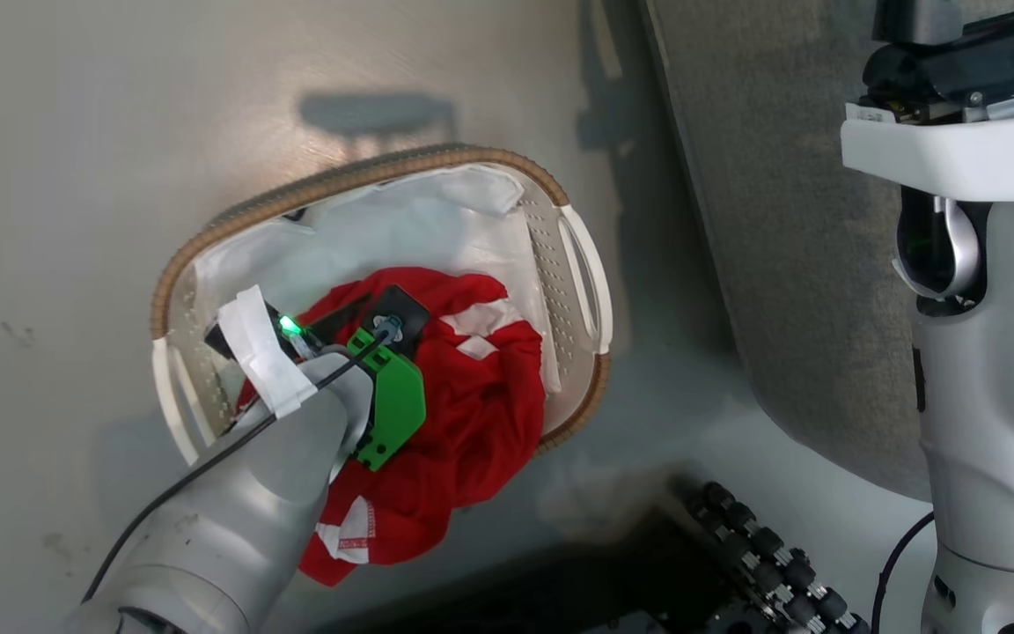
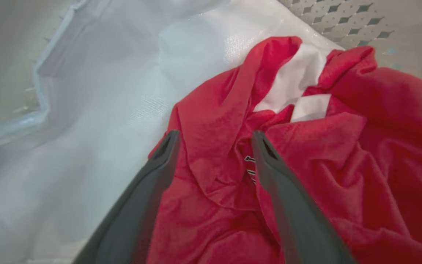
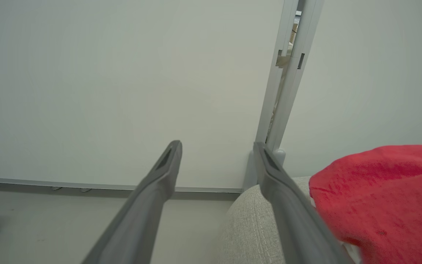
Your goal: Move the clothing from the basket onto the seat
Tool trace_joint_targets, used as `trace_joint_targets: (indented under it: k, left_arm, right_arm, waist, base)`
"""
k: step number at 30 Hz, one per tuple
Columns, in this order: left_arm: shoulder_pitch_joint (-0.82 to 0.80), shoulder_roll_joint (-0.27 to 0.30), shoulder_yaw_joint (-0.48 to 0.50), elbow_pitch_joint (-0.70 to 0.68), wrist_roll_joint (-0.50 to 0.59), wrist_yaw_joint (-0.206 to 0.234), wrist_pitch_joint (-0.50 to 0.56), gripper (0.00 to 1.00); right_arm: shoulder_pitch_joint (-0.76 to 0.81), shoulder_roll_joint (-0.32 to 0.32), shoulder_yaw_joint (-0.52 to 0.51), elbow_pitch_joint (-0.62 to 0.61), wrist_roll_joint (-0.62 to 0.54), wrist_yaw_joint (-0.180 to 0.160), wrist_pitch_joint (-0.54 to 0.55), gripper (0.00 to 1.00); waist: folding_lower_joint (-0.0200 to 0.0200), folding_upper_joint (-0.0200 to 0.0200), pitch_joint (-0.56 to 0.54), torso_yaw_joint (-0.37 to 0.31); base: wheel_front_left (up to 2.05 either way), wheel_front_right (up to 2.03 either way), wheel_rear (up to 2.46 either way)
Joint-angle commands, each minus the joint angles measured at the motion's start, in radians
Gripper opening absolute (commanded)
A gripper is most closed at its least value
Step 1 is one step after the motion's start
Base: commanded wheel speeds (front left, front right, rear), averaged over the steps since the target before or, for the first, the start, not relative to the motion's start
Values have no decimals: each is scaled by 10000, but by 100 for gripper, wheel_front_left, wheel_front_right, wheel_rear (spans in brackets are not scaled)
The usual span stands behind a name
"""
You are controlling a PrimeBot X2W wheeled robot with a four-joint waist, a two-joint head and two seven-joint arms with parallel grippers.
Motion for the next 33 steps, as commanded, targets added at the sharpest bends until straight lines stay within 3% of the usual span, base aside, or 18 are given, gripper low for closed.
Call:
trace_joint_targets:
  k: [1,15,16,17,18,25,33]
  left_arm:
    - [-300,72,-62,89,136,74,-53,100]
    - [-978,277,-256,697,94,536,261,97]
    - [-975,270,-250,713,64,538,233,46]
    - [-966,259,-243,717,55,530,164,14]
    - [-939,239,-218,723,9,523,92,0]
    - [-507,163,-72,568,-396,356,-799,0]
    - [65,83,-104,-103,-734,118,-1679,0]
  right_arm:
    - [-137,-12,33,-89,67,-14,-22,100]
    - [-263,-16,316,-564,308,-14,-22,100]
    - [-246,-16,307,-561,298,-14,-22,100]
    - [-222,-16,292,-547,287,-14,-22,100]
    - [-186,-16,280,-517,270,-14,-22,100]
    - [84,-18,224,-268,122,-14,-22,100]
    - [751,-21,0,219,-452,-14,-22,100]
  waist:
    - [-2,117,686,-550]
    - [-2,117,1070,-729]
    - [-2,117,1053,-711]
    - [-2,117,1026,-686]
    - [-2,117,983,-653]
    - [-2,117,471,-350]
    - [-2,117,-822,454]
  base:
    - [0,0,0]
    - [0,0,0]
    - [0,0,0]
    - [0,0,0]
    - [0,0,0]
    - [0,0,0]
    - [0,0,0]
